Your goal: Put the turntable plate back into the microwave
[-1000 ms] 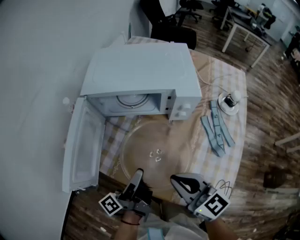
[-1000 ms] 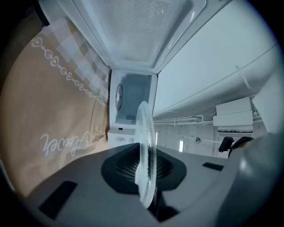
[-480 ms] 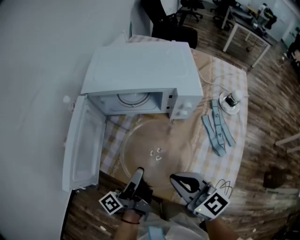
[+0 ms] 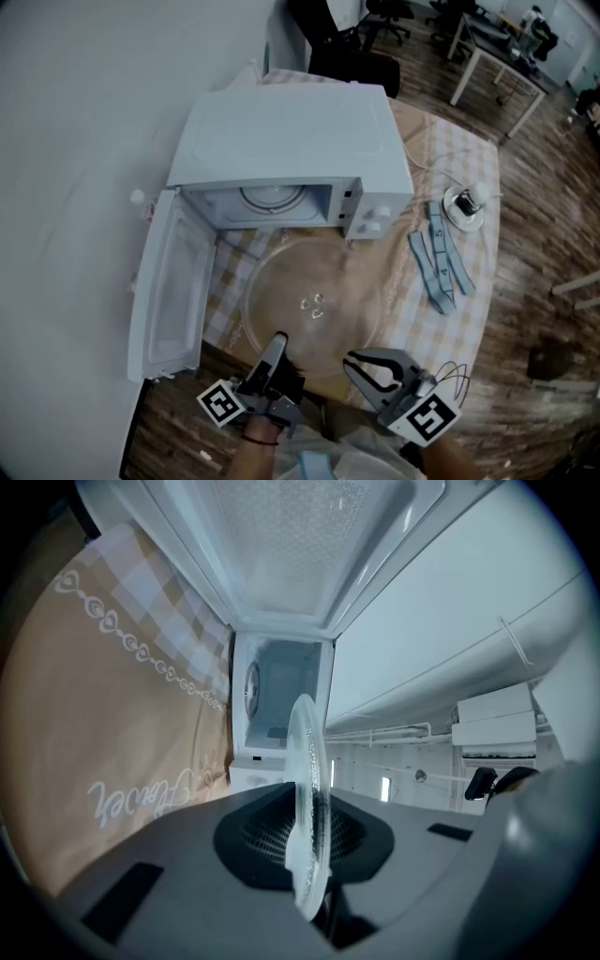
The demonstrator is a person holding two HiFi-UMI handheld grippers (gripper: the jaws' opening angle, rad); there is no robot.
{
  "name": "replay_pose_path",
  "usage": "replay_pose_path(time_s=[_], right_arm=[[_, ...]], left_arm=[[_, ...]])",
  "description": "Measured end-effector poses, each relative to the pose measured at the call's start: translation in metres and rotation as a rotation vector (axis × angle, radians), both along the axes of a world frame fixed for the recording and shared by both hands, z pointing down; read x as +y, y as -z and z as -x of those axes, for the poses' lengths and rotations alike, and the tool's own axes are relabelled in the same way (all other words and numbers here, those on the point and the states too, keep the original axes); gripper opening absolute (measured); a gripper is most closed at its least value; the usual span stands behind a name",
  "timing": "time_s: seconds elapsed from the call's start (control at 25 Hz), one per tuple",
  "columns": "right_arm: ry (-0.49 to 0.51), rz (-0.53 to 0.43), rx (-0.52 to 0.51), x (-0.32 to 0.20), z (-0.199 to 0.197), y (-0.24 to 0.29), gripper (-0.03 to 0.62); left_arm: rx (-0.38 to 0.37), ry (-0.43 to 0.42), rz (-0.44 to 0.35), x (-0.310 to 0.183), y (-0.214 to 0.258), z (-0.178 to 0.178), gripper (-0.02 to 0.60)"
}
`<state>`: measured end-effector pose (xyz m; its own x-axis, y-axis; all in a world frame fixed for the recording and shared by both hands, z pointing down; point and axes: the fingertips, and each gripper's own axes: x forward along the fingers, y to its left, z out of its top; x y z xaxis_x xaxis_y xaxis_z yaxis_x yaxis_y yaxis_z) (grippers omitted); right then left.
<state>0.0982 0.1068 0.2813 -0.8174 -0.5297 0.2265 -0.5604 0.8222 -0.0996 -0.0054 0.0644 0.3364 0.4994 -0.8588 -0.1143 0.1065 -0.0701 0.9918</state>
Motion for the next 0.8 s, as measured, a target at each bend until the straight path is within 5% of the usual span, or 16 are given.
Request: replay_pose_path(time_s=[0.2,0.48,0.8], right_arm=[[-0.041,0.056,-0.024,-0.009,-0.003,-0.010,0.043],[-0.219,0.297,-0.286,-0.032,-0.015,-0.030,0.043],[-0.228,0.315,-0.275,-0.040,-0.005,-0.040,0.043]], left_arm=[[0.001,0.018,-0.011,-0.011,-0.003,0.009,0.028],[-0.014,0.039,-0.029,-0.029,-0.008,0.021,0.028],[-0.010,0.031,-0.029,-0.044,-0.016,0.029,0.028]])
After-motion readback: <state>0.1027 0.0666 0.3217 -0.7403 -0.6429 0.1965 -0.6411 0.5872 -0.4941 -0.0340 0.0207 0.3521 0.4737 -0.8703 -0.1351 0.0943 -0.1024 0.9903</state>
